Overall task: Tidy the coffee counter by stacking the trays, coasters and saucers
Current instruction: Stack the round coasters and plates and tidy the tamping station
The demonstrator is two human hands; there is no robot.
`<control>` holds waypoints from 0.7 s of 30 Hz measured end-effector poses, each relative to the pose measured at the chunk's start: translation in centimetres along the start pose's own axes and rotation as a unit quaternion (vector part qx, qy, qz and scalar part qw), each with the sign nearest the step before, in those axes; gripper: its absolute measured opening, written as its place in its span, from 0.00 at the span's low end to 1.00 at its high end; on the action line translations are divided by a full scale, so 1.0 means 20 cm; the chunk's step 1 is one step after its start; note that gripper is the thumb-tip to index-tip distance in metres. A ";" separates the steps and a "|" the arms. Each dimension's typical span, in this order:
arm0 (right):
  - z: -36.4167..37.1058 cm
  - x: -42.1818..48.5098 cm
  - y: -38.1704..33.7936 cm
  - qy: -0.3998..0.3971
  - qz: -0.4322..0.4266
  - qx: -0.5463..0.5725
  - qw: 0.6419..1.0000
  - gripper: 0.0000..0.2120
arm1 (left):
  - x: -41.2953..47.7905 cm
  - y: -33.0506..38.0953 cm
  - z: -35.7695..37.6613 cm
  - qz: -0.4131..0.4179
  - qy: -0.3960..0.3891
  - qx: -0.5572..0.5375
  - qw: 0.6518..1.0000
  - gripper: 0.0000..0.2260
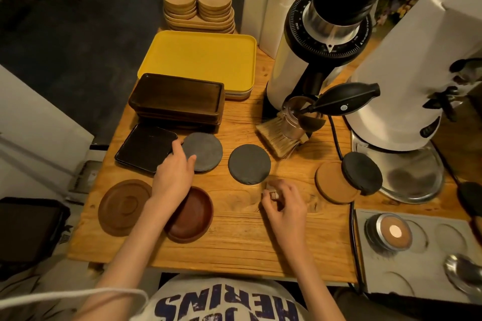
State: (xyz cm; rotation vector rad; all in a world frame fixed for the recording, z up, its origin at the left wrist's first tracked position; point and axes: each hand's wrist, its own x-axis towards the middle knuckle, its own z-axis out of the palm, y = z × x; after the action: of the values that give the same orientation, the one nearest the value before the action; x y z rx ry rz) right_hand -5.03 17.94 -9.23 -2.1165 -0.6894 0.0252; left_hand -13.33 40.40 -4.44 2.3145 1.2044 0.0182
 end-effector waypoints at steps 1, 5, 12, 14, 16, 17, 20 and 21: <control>0.00 0.00 0.01 -0.003 -0.001 -0.002 1.000 0.11 | 0.00 0.00 0.00 -0.009 -0.006 0.014 1.000 0.24; 0.01 0.01 0.03 0.002 -0.004 -0.008 1.000 0.10 | -0.01 0.01 0.00 -0.012 -0.007 0.034 0.999 0.23; 0.03 0.00 0.04 0.024 0.028 0.026 0.999 0.03 | -0.13 0.00 -0.02 0.066 0.113 0.061 0.989 0.21; 0.03 -0.01 0.04 0.029 0.056 0.056 0.996 0.04 | -0.20 -0.03 -0.02 0.090 0.157 0.057 0.982 0.18; 0.03 -0.01 0.03 0.031 0.070 0.073 0.994 0.07 | -0.29 -0.10 -0.01 0.082 0.178 0.045 0.979 0.15; 0.02 -0.01 0.03 0.038 0.065 0.072 0.995 0.08 | -0.33 -0.14 0.00 0.078 0.186 0.034 0.979 0.13; 0.00 -0.02 0.03 0.021 0.012 0.034 0.999 0.10 | -0.51 -0.23 0.05 0.054 0.207 -0.003 0.977 0.08; 0.00 -0.02 0.04 0.010 -0.007 0.027 1.000 0.11 | -0.56 -0.26 0.07 0.043 0.212 -0.012 0.976 0.08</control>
State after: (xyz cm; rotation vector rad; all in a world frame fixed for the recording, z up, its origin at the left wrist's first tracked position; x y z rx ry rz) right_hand -5.01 17.43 -9.90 -2.0567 -0.6837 0.0147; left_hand -23.74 33.52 -5.55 2.4128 1.2870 0.5818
